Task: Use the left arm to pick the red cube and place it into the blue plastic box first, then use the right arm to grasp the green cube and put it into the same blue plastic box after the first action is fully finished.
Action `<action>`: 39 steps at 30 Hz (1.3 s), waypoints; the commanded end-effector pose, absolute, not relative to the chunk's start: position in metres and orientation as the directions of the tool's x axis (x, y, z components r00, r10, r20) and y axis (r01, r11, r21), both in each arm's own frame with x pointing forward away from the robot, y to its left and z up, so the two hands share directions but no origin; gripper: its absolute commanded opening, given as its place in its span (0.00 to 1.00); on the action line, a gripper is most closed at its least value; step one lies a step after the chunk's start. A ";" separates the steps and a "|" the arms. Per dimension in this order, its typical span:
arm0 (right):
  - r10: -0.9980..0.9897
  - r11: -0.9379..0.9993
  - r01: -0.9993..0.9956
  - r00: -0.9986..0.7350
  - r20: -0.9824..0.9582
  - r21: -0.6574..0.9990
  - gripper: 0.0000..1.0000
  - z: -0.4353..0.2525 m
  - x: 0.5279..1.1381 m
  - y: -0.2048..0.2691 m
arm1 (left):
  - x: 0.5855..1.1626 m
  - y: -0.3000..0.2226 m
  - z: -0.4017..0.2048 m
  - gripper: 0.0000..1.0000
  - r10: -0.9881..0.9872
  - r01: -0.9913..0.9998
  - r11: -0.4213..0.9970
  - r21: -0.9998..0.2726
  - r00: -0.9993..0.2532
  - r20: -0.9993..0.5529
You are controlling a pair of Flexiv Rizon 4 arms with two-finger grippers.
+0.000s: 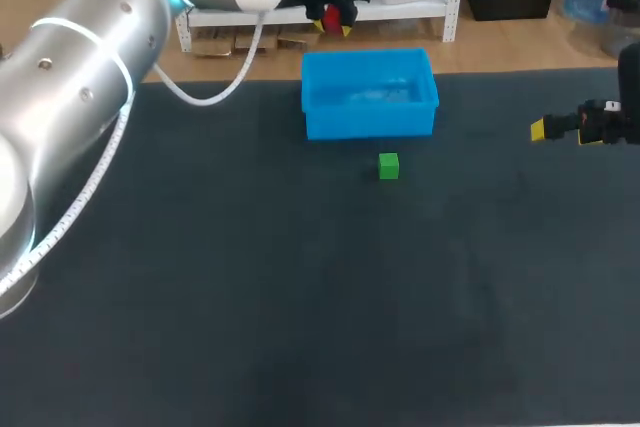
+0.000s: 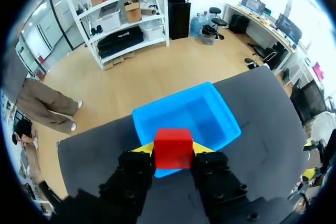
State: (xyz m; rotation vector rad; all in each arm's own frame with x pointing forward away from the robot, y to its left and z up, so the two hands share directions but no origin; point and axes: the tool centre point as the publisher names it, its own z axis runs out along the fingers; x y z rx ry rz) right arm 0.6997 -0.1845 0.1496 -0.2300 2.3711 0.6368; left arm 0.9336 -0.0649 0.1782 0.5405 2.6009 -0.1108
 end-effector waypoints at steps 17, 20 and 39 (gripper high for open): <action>0.001 0.866 -0.321 -0.765 -0.644 0.383 1.00 0.150 0.700 -0.185 | 0.965 -0.083 0.166 0.00 0.410 0.425 0.905 0.012 -0.865 -0.289; 0.001 0.866 -0.321 -0.765 -0.644 0.383 1.00 0.150 0.700 -0.185 | 0.966 -0.081 0.161 0.00 0.407 0.421 0.907 0.013 -0.869 -0.281; 0.001 0.866 -0.321 -0.765 -0.644 0.383 1.00 0.150 0.700 -0.185 | 0.969 -0.085 0.140 0.00 0.404 0.418 0.909 -0.001 -0.879 -0.252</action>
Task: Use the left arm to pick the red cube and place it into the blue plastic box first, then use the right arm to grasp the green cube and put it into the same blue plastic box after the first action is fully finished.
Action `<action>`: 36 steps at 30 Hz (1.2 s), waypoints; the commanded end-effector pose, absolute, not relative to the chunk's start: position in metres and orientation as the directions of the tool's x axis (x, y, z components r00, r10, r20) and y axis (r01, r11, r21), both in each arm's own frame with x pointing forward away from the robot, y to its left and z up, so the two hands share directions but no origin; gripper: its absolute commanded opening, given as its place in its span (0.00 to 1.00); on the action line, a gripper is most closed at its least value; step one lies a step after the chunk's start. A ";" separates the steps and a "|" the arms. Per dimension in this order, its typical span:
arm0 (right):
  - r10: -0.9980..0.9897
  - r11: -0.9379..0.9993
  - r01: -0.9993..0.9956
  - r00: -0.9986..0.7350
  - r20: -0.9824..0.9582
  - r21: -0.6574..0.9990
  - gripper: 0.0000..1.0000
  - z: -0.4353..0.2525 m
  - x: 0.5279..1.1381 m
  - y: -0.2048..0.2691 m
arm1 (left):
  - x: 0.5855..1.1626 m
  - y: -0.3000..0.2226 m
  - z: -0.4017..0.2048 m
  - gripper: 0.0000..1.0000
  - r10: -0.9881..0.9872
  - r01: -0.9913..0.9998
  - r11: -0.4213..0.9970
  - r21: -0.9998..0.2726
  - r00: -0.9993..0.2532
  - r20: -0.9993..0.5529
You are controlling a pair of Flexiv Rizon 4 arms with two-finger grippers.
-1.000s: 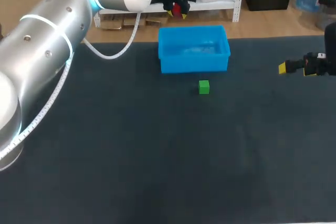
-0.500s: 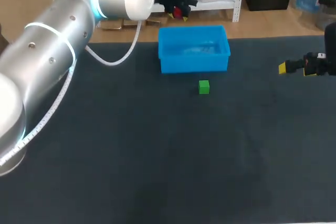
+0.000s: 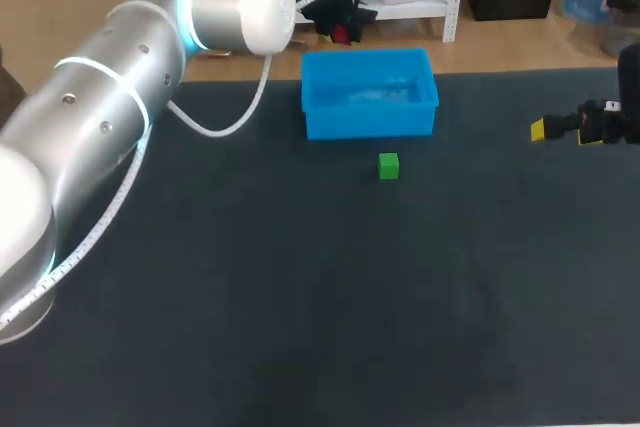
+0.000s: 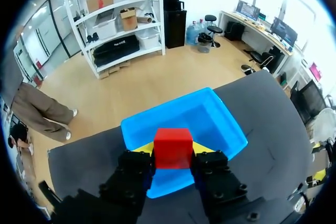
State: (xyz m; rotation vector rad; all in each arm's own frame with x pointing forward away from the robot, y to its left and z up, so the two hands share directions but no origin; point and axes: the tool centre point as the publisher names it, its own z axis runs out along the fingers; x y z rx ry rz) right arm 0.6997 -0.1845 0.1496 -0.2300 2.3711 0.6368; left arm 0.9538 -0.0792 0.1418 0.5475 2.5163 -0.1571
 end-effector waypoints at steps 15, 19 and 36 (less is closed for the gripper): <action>0.001 0.866 -0.321 -0.765 -0.644 0.383 1.00 0.150 0.700 -0.185 | 0.968 -0.084 0.138 1.00 0.405 0.416 0.909 0.005 -0.882 -0.240; 0.001 0.866 -0.321 -0.765 -0.644 0.383 1.00 0.150 0.700 -0.185 | 0.968 -0.084 0.138 1.00 0.404 0.415 0.910 0.006 -0.882 -0.241; 0.001 0.866 -0.321 -0.765 -0.644 0.383 1.00 0.150 0.700 -0.185 | 0.955 -0.076 0.147 1.00 0.394 0.412 0.911 -0.012 -0.880 -0.265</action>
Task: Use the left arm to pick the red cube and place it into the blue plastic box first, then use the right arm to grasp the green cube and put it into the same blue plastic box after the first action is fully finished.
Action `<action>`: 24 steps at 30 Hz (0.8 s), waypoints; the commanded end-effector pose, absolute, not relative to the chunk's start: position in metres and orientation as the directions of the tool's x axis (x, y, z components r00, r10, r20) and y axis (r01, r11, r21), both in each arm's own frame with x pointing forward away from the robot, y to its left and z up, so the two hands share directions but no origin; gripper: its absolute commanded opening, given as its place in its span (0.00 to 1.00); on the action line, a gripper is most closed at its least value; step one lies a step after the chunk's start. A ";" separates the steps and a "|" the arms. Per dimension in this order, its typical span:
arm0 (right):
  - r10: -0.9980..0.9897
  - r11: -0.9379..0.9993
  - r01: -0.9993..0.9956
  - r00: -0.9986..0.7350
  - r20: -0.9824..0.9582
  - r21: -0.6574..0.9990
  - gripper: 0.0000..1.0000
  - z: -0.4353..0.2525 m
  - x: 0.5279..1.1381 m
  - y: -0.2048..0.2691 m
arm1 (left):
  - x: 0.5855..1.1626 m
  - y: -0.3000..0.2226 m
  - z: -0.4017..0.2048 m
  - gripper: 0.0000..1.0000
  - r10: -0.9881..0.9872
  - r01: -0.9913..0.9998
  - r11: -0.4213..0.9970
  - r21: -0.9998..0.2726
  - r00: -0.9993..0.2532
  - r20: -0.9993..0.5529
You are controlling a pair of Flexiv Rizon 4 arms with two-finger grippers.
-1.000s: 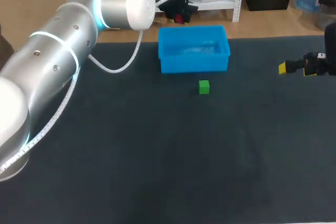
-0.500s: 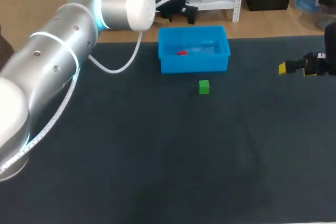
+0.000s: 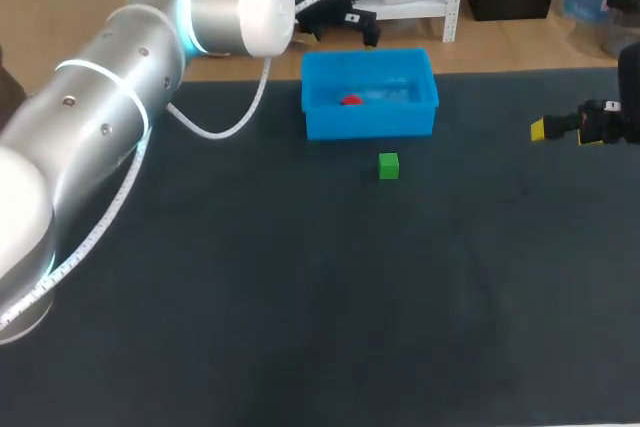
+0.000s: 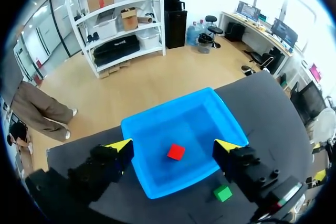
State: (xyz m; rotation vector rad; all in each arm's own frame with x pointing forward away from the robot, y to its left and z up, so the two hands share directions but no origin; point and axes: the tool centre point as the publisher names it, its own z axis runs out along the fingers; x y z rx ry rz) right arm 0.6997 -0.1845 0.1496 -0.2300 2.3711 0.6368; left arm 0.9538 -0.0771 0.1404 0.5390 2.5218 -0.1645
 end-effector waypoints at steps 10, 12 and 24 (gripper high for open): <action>0.001 0.866 -0.321 -0.765 -0.644 0.383 1.00 0.150 0.700 -0.185 | 0.928 -0.063 0.159 1.00 0.387 0.421 0.906 -0.048 -0.868 -0.312; 0.001 0.866 -0.321 -0.765 -0.644 0.383 1.00 0.150 0.700 -0.185 | 0.922 -0.060 0.161 1.00 0.387 0.428 0.902 -0.060 -0.862 -0.328; 0.001 0.866 -0.321 -0.765 -0.644 0.383 1.00 0.150 0.700 -0.185 | 0.882 -0.041 0.177 1.00 0.359 0.462 0.876 -0.140 -0.817 -0.450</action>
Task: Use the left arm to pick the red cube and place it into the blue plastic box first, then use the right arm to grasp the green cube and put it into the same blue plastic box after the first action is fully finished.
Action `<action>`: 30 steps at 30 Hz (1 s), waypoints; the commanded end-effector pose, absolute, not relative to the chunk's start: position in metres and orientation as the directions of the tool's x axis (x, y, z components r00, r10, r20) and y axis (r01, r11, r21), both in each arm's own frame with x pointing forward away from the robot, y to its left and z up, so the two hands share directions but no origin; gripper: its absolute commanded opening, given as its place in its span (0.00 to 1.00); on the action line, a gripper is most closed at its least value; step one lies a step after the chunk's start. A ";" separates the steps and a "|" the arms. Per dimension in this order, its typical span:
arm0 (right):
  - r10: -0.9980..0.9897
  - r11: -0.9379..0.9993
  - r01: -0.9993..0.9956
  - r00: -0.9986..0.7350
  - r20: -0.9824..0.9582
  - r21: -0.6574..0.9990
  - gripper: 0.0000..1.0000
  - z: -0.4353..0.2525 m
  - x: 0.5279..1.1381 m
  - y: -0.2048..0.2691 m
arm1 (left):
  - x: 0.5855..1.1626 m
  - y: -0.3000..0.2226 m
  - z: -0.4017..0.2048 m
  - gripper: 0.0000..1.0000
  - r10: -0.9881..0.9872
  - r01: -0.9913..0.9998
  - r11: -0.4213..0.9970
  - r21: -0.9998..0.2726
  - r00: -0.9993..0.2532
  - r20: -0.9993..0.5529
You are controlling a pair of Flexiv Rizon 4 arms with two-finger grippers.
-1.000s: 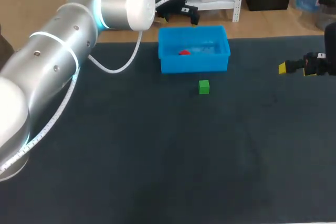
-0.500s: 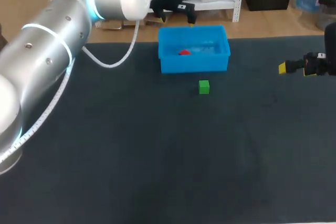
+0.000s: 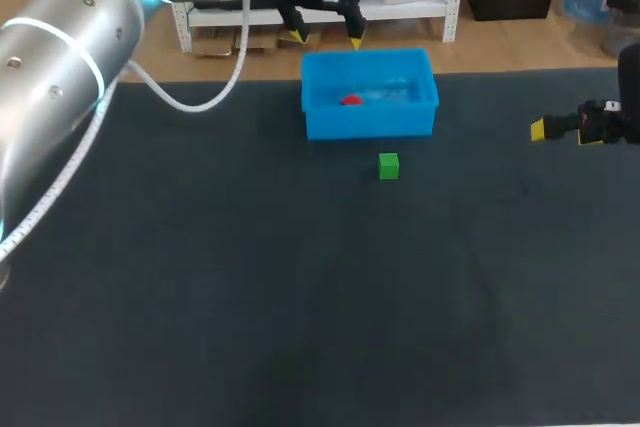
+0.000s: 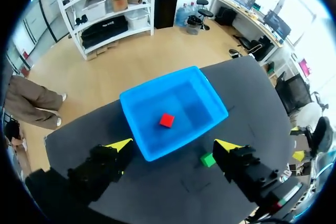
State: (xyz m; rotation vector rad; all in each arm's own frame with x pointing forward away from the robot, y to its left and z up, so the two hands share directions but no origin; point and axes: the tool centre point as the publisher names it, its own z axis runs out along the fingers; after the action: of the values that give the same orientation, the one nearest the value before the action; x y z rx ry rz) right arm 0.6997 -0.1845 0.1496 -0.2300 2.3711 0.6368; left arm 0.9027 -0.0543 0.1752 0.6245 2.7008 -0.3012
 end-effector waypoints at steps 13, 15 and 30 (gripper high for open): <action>0.001 0.866 -0.321 -0.765 -0.644 0.383 1.00 0.150 0.700 -0.185 | 0.845 -0.025 0.187 1.00 0.317 0.472 0.862 -0.183 -0.784 -0.533; 0.001 0.866 -0.321 -0.765 -0.644 0.383 1.00 0.150 0.700 -0.185 | 0.839 -0.022 0.188 1.00 0.311 0.472 0.861 -0.187 -0.781 -0.541; 0.001 0.866 -0.321 -0.765 -0.644 0.383 1.00 0.150 0.700 -0.185 | 0.820 -0.011 0.184 1.00 0.227 0.474 0.842 -0.258 -0.745 -0.627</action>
State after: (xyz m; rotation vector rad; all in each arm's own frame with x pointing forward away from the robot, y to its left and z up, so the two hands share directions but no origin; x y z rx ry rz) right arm 0.6997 -0.1845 0.1496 -0.2299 2.3711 0.6368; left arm 0.8303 -0.0181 0.1882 0.6413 2.7405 -0.4671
